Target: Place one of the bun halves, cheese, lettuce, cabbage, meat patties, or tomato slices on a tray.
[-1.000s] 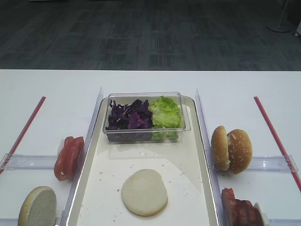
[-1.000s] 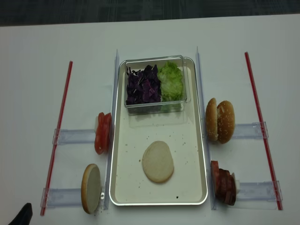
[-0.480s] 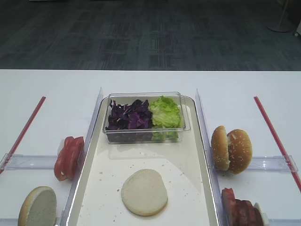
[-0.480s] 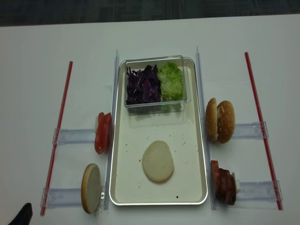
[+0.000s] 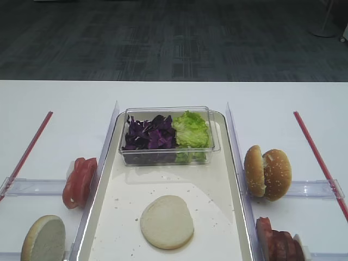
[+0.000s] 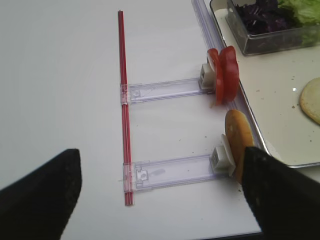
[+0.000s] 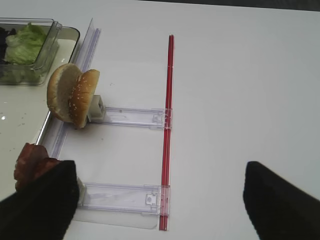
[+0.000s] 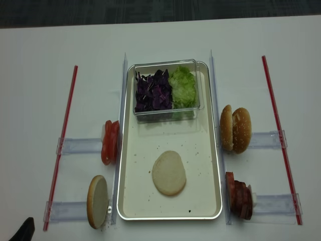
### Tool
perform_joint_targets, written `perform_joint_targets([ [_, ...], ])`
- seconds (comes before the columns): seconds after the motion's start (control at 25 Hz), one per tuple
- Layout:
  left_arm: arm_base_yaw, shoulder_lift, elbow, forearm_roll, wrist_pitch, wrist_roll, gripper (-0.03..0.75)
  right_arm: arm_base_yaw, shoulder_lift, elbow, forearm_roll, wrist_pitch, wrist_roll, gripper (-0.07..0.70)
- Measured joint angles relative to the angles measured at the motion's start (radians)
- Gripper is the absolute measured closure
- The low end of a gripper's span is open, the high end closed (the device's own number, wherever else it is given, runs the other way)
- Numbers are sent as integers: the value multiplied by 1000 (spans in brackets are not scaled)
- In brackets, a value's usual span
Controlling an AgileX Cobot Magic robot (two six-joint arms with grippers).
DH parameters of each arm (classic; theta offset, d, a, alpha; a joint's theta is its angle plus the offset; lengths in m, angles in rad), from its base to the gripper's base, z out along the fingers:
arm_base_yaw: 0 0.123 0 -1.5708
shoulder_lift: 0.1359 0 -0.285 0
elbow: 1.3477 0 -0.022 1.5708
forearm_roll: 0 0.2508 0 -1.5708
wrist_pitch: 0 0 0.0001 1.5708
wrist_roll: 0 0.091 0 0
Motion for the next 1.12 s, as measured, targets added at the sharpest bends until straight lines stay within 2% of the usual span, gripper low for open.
perform_joint_targets([
  [1.12, 0, 0, 0, 0, 0, 0, 118, 0, 0, 0, 0, 0, 0, -46],
])
